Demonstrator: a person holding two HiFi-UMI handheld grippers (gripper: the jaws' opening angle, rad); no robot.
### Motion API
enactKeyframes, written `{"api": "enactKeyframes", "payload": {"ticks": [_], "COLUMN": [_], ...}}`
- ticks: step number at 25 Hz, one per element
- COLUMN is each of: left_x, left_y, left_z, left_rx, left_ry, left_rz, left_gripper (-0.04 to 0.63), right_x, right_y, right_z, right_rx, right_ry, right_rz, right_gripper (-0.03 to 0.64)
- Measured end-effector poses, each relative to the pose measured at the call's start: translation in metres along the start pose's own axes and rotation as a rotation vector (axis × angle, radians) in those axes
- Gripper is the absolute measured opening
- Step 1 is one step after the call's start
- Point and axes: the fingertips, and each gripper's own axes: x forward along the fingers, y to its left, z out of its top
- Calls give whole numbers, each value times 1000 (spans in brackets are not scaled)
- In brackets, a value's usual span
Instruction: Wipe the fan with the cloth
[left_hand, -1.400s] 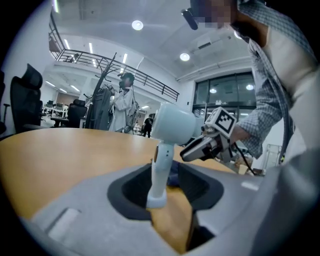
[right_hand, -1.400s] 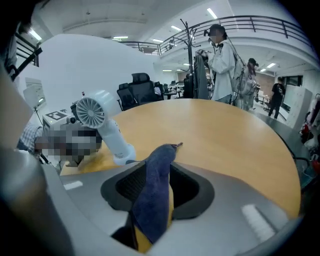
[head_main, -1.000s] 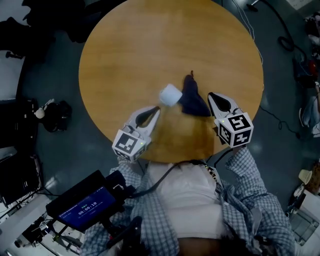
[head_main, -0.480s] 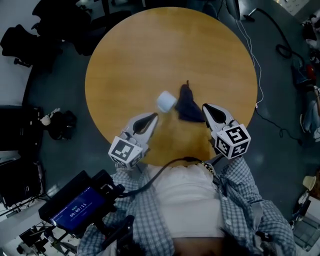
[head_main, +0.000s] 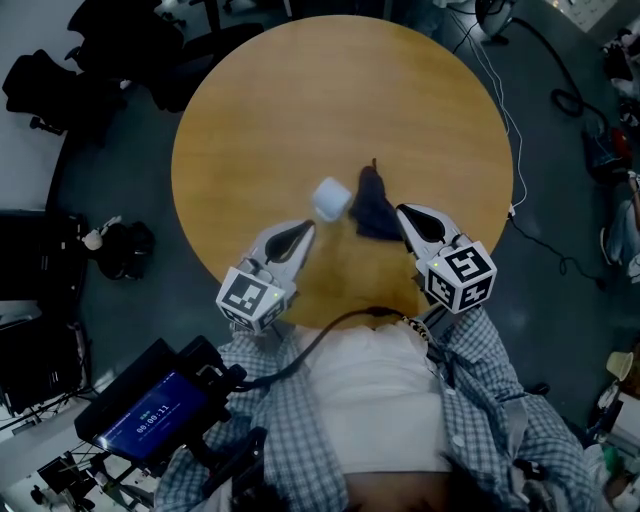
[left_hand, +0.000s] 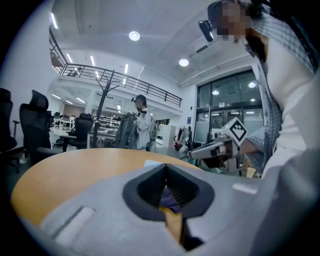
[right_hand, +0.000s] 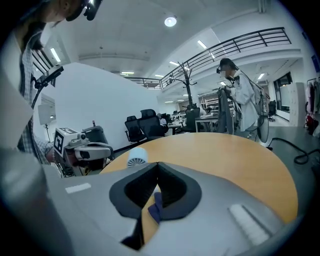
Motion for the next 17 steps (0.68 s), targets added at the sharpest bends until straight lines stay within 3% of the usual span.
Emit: {"api": "enactKeyframes", "payload": {"ticks": [17], "left_x": [-1], "left_y": [1], "left_z": [-5], "left_rx": [-7], "left_ry": [8], "left_rz": [-2], "left_gripper": [2], "right_x": [2], "right_y": [2], "right_z": [-6], "right_rx": [-19], "right_ry": [41], "right_rz": [36], "right_gripper": [3]}}
